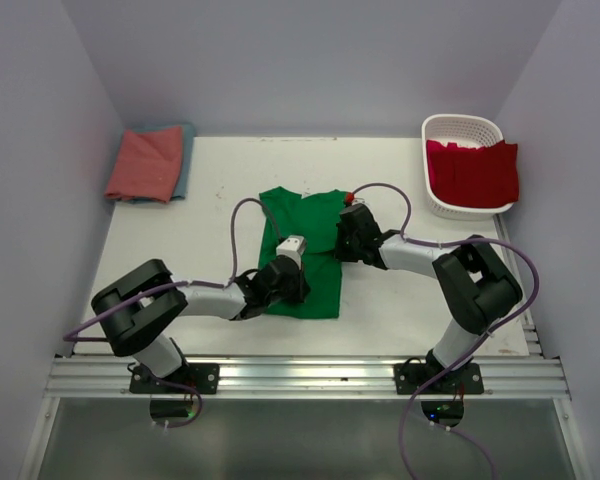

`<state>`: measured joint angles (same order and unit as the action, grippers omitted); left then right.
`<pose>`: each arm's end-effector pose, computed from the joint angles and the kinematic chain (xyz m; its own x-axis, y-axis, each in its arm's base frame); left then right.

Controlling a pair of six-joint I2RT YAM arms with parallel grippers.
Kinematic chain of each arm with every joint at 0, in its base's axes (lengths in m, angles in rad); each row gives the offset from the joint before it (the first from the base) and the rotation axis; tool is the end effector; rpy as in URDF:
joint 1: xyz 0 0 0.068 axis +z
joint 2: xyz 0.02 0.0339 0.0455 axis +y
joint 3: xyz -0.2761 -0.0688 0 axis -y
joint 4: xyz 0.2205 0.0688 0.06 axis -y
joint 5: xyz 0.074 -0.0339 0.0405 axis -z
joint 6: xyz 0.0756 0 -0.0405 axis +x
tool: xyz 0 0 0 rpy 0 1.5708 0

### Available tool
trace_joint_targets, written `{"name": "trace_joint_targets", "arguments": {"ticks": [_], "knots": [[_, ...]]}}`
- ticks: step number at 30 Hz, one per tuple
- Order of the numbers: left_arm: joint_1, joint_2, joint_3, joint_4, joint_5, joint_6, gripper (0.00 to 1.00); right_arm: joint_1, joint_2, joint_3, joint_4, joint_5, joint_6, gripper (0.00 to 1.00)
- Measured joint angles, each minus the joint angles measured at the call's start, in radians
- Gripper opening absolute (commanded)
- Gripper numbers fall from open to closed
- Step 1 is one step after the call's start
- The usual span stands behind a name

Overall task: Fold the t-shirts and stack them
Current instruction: Fold the tshirt

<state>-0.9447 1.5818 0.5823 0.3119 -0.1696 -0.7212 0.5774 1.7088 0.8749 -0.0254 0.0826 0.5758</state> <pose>0.1905 -0.2417 0.1423 -0.7562 -0.0649 -0.6511 0.2969 0.8527 -0.4298 0.2951 0.1848 0.1509 -0.8039 0.1239 -0.5817 -0.0729 0.9502 0.3031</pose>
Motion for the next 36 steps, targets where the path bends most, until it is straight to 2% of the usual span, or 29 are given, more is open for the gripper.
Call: {"name": "trace_joint_targets", "arguments": {"ticks": [7,16,23,36], "knots": [[-0.011,0.11,0.065,0.079,0.041,-0.004,0.0,0.0,0.0,0.0,-0.001,0.001,-0.001,0.0],[-0.13,0.17,0.031,0.243,0.048,-0.057,0.0,0.0,0.012,0.046,-0.073,0.018,-0.019,0.0],[-0.204,0.196,0.027,0.296,0.021,-0.098,0.0,0.005,0.061,0.139,-0.18,0.03,-0.042,0.0],[-0.263,0.234,0.038,0.345,-0.03,-0.133,0.0,0.002,0.187,0.35,-0.381,-0.006,-0.079,0.0]]}}
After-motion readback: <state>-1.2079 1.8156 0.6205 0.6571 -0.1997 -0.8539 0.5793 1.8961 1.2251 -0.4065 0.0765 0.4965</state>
